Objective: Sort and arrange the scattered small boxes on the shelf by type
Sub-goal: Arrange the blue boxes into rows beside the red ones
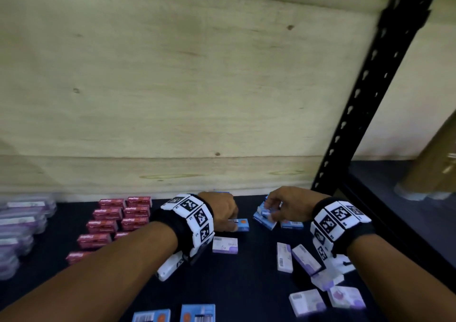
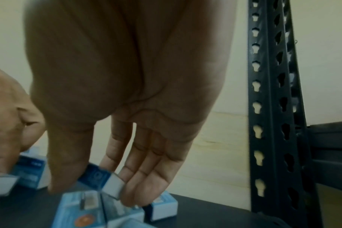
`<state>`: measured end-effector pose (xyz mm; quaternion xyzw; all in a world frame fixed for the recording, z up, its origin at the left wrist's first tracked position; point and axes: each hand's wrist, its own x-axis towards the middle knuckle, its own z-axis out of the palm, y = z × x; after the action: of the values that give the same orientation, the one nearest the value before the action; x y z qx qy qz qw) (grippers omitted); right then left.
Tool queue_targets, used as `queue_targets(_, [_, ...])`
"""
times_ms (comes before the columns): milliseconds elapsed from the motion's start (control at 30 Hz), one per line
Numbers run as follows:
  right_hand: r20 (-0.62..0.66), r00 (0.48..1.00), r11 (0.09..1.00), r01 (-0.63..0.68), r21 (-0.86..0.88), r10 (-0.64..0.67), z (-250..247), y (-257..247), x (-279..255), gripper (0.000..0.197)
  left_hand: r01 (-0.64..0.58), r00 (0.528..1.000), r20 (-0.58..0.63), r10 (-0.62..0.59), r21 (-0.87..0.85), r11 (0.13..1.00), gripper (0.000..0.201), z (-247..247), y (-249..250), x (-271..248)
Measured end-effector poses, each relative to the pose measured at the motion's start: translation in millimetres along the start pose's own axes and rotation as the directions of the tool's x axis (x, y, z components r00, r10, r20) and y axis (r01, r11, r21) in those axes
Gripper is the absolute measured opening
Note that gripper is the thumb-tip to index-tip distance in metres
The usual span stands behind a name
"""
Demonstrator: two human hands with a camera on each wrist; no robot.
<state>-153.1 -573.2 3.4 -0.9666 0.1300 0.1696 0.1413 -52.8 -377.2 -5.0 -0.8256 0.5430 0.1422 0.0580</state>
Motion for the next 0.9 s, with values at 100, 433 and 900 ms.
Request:
queue_targets(100, [0.015, 0.999, 0.999, 0.044, 0.000, -0.044, -3.8, -15.2, -2.5, 0.015, 0.018, 0.999, 0.048, -0.018, -0.001, 1.000, 0.037, -4.0, -11.1, -16.1])
queue_targets(433, [0.043, 0.997, 0.995, 0.060, -0.083, -0.057, 8.2, -70.0, 3.4, 0.020, 0.215, 0.976, 0.036, -0.217, 0.052, 0.975, 0.018, 21.3, -38.7, -54.6])
queue_targets(900, [-0.043, 0.998, 0.987, 0.041, -0.157, -0.048, 10.3, -85.4, 11.3, 0.024, 0.232, 0.970, -0.051, -0.237, -0.086, 0.969, 0.037, 46.9, -56.0, -54.8])
